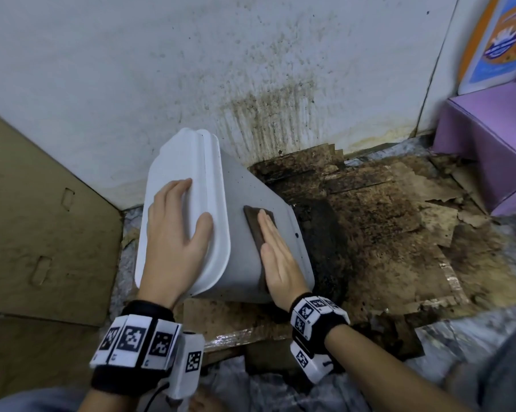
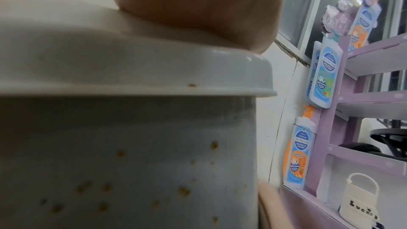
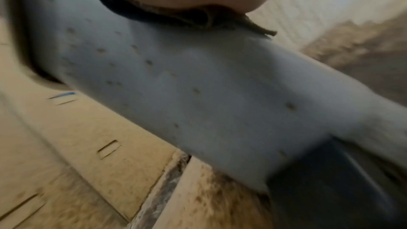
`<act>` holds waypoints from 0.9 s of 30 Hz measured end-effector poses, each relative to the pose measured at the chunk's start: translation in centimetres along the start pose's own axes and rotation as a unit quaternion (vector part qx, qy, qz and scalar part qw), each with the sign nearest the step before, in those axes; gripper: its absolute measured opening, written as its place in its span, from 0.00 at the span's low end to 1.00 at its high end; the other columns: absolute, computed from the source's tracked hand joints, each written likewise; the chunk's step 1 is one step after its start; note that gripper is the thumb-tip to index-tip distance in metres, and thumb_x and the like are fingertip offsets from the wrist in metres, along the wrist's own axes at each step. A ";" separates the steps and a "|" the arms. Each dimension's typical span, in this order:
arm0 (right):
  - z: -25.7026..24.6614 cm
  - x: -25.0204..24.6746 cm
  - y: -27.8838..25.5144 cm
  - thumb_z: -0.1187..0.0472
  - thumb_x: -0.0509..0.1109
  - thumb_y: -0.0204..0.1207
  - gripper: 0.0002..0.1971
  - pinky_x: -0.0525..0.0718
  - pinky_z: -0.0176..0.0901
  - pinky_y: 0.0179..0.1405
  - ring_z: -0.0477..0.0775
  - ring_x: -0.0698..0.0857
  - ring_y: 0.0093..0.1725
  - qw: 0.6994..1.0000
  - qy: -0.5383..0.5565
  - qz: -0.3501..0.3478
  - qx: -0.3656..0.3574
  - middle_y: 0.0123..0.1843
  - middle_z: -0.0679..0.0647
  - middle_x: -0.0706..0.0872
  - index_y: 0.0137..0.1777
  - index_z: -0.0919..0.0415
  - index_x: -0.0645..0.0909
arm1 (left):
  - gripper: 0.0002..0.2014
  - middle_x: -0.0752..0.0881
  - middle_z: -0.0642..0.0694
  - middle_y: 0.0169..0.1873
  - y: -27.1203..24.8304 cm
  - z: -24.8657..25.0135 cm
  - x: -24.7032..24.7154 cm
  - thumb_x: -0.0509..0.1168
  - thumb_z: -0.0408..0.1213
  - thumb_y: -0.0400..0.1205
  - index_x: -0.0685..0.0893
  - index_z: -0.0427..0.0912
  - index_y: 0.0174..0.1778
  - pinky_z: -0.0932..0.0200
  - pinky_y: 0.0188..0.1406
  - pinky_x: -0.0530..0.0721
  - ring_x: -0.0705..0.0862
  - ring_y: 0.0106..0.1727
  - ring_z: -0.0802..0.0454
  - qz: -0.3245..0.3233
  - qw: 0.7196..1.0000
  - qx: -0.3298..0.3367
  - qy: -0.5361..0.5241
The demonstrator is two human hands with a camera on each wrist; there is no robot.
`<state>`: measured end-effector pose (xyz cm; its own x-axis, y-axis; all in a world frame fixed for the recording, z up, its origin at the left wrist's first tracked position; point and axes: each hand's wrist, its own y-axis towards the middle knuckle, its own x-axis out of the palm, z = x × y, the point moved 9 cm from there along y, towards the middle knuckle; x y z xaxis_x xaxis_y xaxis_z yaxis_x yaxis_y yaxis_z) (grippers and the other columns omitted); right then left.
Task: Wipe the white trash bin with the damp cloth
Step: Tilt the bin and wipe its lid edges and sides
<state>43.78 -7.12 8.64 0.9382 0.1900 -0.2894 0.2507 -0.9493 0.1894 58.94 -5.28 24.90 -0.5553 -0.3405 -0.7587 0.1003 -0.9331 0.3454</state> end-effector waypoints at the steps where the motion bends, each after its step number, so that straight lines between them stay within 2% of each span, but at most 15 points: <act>1: 1.4 -0.1 -0.3 0.51 0.44 0.91 0.28 0.49 0.38 0.88 0.36 0.51 0.88 1.000 0.000 0.004 0.024 0.90 0.40 0.52 0.90 0.54 0.52 | 0.28 0.71 0.48 0.78 0.0 -0.1 -0.1 0.60 0.45 0.84 0.70 0.43 0.81 0.62 0.77 0.60 0.63 0.77 0.65 0.000 1.000 -0.002 -0.004; 4: 5.7 -0.3 -1.3 0.50 0.43 0.92 0.27 0.47 0.41 0.89 0.33 0.48 0.87 0.993 0.023 0.015 0.114 0.88 0.34 0.49 0.90 0.51 0.50 | 0.28 0.71 0.49 0.77 -0.1 -0.3 -0.2 0.60 0.45 0.83 0.70 0.43 0.81 0.61 0.77 0.60 0.65 0.78 0.61 0.001 1.000 -0.007 -0.011; 6: 8.2 -0.7 -1.8 0.54 0.45 0.93 0.26 0.46 0.44 0.89 0.36 0.48 0.88 0.982 0.045 0.021 0.181 0.89 0.39 0.49 0.90 0.53 0.50 | 0.28 0.71 0.48 0.77 -0.1 -0.2 -0.3 0.60 0.45 0.83 0.70 0.43 0.81 0.62 0.77 0.60 0.65 0.79 0.58 0.000 1.000 -0.007 -0.011; 9: 10.8 -1.4 -2.6 0.53 0.45 0.93 0.27 0.43 0.43 0.89 0.43 0.48 0.89 0.960 0.059 0.017 0.274 0.92 0.48 0.48 0.90 0.56 0.48 | 0.28 0.71 0.47 0.77 -0.1 0.1 -0.1 0.60 0.45 0.83 0.70 0.42 0.81 0.62 0.77 0.60 0.66 0.80 0.55 -0.001 1.000 -0.005 -0.005; 13: 11.5 -1.6 -2.7 0.52 0.46 0.93 0.27 0.44 0.47 0.89 0.47 0.48 0.90 0.948 0.071 0.028 0.309 0.92 0.48 0.49 0.90 0.56 0.48 | 0.28 0.71 0.48 0.77 0.0 0.6 0.1 0.60 0.45 0.84 0.71 0.42 0.81 0.60 0.79 0.60 0.66 0.80 0.53 0.001 1.000 0.000 -0.001; 17: 10.9 -1.5 -2.5 0.54 0.47 0.92 0.27 0.47 0.48 0.89 0.48 0.50 0.90 0.947 0.068 0.046 0.309 0.91 0.49 0.52 0.90 0.55 0.50 | 0.28 0.72 0.47 0.77 0.0 0.8 0.2 0.60 0.44 0.83 0.71 0.41 0.81 0.59 0.79 0.61 0.66 0.80 0.53 0.004 1.000 -0.001 0.005; 20: 8.6 -1.2 -2.0 0.53 0.48 0.92 0.28 0.46 0.48 0.89 0.47 0.51 0.89 0.956 0.054 0.062 0.282 0.91 0.49 0.52 0.90 0.55 0.51 | 0.29 0.72 0.47 0.77 0.1 0.7 0.1 0.59 0.44 0.82 0.71 0.41 0.81 0.55 0.80 0.63 0.66 0.80 0.53 0.006 1.000 -0.010 0.001; 22: 5.9 -0.6 -1.4 0.47 0.46 0.86 0.33 0.46 0.48 0.89 0.45 0.51 0.89 0.963 0.067 0.066 0.252 0.91 0.49 0.52 0.90 0.54 0.52 | 0.29 0.72 0.46 0.77 0.1 0.5 0.0 0.59 0.44 0.82 0.71 0.41 0.81 0.54 0.80 0.63 0.66 0.80 0.52 0.006 1.000 -0.012 -0.001; 24: 2.4 0.2 -0.6 0.46 0.44 0.80 0.36 0.47 0.48 0.89 0.42 0.51 0.89 0.974 0.073 0.050 0.206 0.91 0.46 0.52 0.90 0.53 0.51 | 0.29 0.72 0.46 0.77 0.0 0.2 -0.2 0.59 0.43 0.82 0.70 0.41 0.81 0.53 0.79 0.63 0.66 0.79 0.52 0.007 1.000 -0.013 -0.001; 27: -3.0 1.4 0.9 0.48 0.43 0.81 0.36 0.44 0.40 0.88 0.36 0.47 0.88 0.990 0.062 0.002 0.129 0.90 0.40 0.49 0.90 0.52 0.48 | 0.29 0.72 0.44 0.76 -0.1 0.1 -0.3 0.58 0.43 0.81 0.71 0.40 0.80 0.51 0.79 0.65 0.67 0.79 0.50 0.012 1.000 -0.009 0.000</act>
<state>45.98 -6.95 11.19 0.9651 0.1995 -0.1696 0.1919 -0.9796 -0.0602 59.04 -5.07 25.15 -0.5534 -0.3623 -0.7500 0.1282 -0.9268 0.3531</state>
